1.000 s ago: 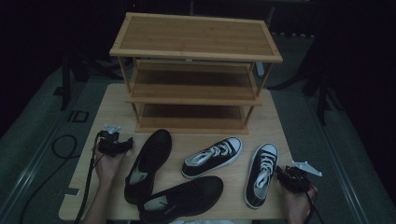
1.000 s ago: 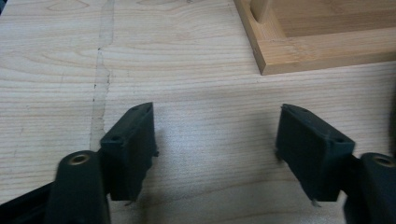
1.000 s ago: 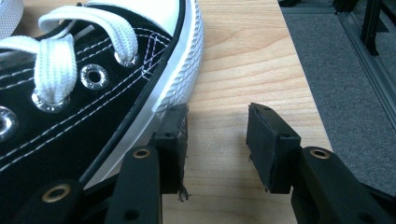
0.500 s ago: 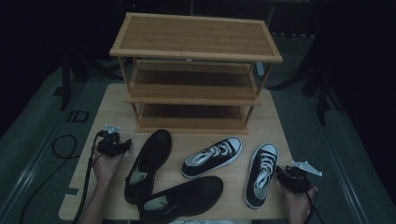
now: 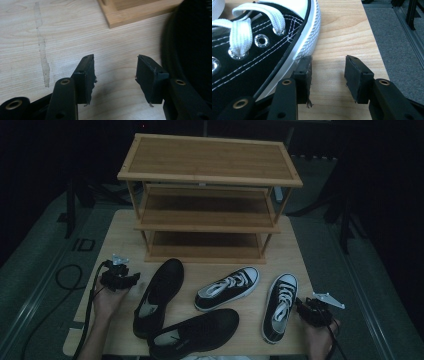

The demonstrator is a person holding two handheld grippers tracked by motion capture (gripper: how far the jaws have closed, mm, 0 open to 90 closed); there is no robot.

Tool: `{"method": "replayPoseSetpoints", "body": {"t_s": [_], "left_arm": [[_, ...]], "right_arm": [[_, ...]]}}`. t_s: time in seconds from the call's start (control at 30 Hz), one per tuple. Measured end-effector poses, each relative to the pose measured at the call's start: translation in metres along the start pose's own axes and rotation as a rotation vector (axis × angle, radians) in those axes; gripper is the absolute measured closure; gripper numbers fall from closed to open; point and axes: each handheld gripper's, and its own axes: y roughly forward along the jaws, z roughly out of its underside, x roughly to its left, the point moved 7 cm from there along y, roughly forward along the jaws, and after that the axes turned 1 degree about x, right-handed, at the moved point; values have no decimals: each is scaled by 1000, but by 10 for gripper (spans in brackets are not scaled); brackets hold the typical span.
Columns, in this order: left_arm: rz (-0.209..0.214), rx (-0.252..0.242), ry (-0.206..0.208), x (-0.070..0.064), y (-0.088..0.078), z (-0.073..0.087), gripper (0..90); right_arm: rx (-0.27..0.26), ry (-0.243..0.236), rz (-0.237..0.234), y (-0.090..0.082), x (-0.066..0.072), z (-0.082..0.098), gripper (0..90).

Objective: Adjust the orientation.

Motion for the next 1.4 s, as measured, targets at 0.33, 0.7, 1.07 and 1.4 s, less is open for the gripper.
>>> {"method": "replayPoseSetpoints", "body": {"t_s": [0.33,0.7,1.07,1.4], "left_arm": [[49,-9,65,-13,-25,-8,491],[94,-17,132,-32,-51,-15,514],[154,-5,206,-43,-67,-19,545],[192,-8,293,-58,-81,-24,544]], "right_arm": [[0,0,1,0,0,0,567],[0,0,1,0,0,0,567],[0,0,1,0,0,0,568],[0,0,1,0,0,0,568]]}}
